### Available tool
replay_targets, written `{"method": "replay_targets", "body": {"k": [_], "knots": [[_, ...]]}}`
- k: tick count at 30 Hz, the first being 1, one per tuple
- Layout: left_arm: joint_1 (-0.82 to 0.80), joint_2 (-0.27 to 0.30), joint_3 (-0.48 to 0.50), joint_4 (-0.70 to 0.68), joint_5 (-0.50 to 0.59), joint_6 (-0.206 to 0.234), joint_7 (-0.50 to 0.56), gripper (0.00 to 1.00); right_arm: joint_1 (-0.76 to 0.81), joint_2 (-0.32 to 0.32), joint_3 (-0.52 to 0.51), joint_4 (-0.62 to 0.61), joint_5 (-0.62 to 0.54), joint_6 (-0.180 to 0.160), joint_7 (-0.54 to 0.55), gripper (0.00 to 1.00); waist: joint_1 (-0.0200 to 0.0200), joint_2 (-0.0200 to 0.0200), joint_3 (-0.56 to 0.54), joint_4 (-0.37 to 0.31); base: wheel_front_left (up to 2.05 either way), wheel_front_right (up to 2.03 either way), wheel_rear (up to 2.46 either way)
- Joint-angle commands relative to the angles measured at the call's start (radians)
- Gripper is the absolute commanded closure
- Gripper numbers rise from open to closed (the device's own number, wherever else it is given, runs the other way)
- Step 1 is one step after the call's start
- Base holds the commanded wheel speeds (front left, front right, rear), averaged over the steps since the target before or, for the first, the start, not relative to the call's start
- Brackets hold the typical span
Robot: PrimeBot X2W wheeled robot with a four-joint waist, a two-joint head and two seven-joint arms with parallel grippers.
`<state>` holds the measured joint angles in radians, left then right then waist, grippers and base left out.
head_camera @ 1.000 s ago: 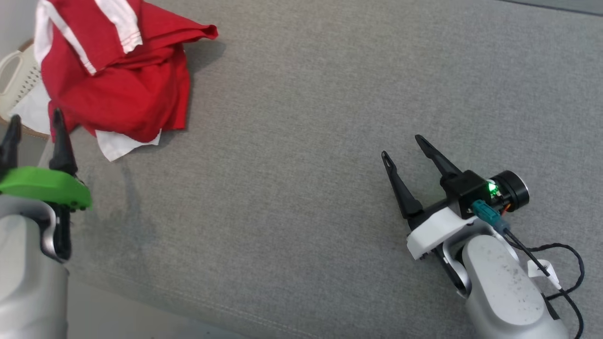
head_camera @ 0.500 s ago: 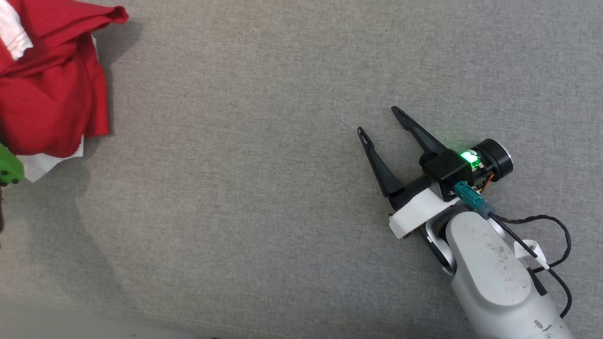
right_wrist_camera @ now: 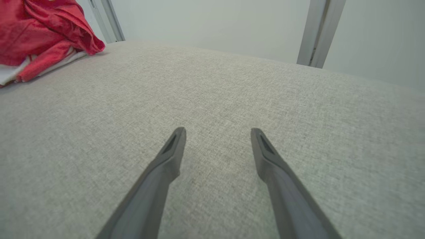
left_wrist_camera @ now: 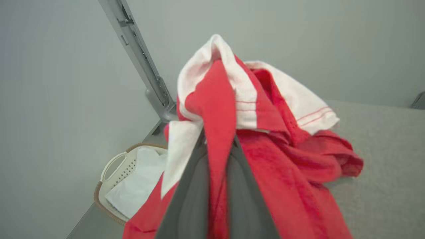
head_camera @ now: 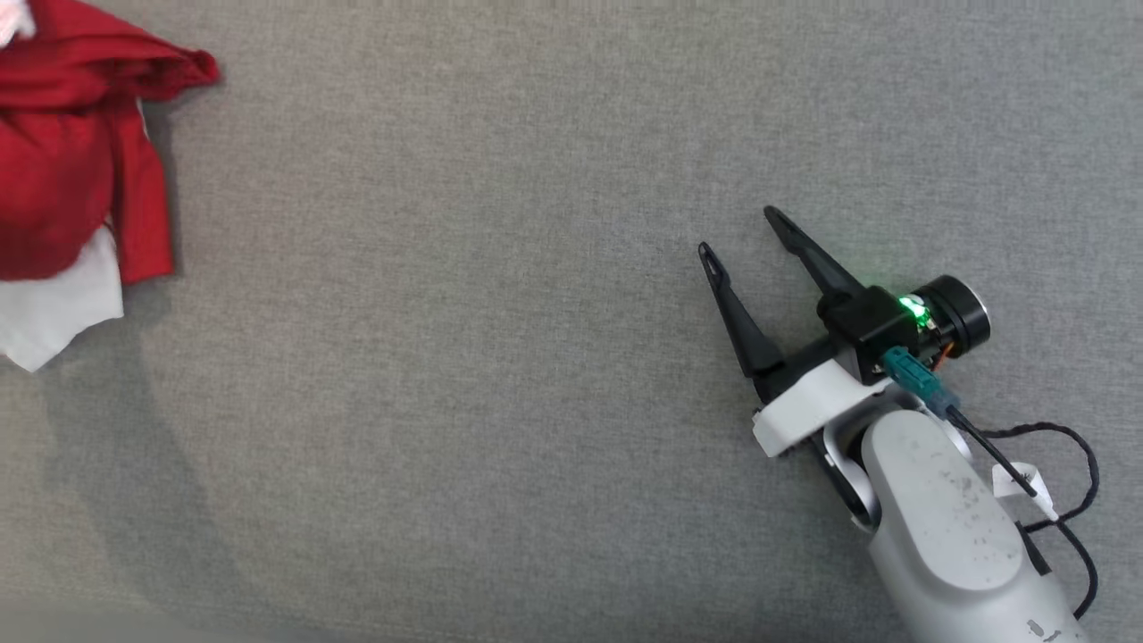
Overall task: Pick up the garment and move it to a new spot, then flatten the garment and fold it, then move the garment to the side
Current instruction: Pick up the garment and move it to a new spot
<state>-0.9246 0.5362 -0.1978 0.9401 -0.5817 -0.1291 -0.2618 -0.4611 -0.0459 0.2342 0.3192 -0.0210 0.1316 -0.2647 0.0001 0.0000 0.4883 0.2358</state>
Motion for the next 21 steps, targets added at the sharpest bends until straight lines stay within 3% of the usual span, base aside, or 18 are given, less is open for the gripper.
{"method": "replay_targets", "body": {"k": [1,9,15,21], "knots": [[0.013,0.001,0.024,-0.048,0.030,-0.002,-0.003,1.00,0.033,-0.009,-0.004,0.007,0.016,-0.002,0.000,0.00,-0.0001,0.0000,-0.045,-0.001,0.00,0.00,0.00],[0.074,-0.061,0.075,-0.333,0.132,-0.002,-0.004,1.00,0.101,-0.007,-0.015,-0.006,0.079,-0.002,0.000,0.00,-0.0001,0.0000,-0.167,-0.041,0.00,0.00,0.00],[0.123,-0.145,0.019,-0.500,0.109,-0.002,-0.004,1.00,0.162,-0.007,-0.023,-0.027,0.130,-0.002,0.000,0.00,-0.0001,0.0000,-0.243,-0.110,0.00,0.00,0.00],[0.170,-0.210,-0.070,-0.569,0.095,-0.002,-0.003,1.00,0.205,-0.006,-0.029,-0.041,0.149,-0.002,0.000,0.00,-0.0001,0.0000,-0.281,-0.195,0.00,0.00,0.00]]}}
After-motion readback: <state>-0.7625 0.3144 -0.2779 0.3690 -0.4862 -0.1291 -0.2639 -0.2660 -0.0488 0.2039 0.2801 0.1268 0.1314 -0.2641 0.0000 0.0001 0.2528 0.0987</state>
